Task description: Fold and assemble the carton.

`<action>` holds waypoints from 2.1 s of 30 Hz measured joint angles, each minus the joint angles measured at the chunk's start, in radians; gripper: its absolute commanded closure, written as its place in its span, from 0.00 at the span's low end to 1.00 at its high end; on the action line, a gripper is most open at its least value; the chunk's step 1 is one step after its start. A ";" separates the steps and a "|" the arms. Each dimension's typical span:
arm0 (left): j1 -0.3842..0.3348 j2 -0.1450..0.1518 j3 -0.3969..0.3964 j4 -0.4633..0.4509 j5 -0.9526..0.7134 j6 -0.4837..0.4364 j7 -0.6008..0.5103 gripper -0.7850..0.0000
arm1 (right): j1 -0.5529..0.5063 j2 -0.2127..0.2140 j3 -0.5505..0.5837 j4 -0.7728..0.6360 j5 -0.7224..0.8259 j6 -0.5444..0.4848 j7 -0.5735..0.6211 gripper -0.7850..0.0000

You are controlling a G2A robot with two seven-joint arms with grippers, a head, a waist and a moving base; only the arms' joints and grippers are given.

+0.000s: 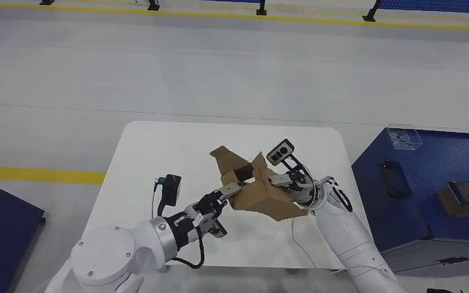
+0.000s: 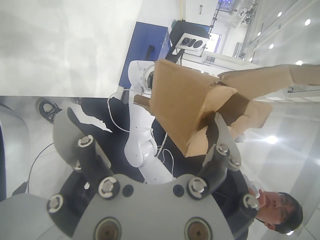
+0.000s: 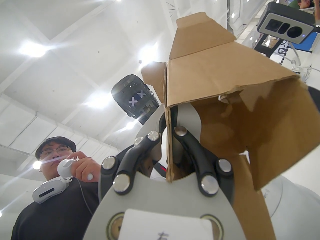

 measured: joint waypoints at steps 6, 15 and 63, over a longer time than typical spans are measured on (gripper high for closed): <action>0.023 0.000 -0.065 0.000 -0.045 -0.045 0.018 0.00 | 0.006 -0.002 -0.003 0.005 0.003 -0.002 0.000 1.00; 0.025 0.001 -0.062 0.000 -0.045 -0.075 0.014 0.00 | 0.006 -0.004 0.002 0.008 0.027 -0.002 0.000 1.00; 0.015 0.014 -0.049 0.000 -0.058 -0.003 0.024 0.00 | 0.004 0.008 0.029 0.037 -0.124 -0.273 -0.106 1.00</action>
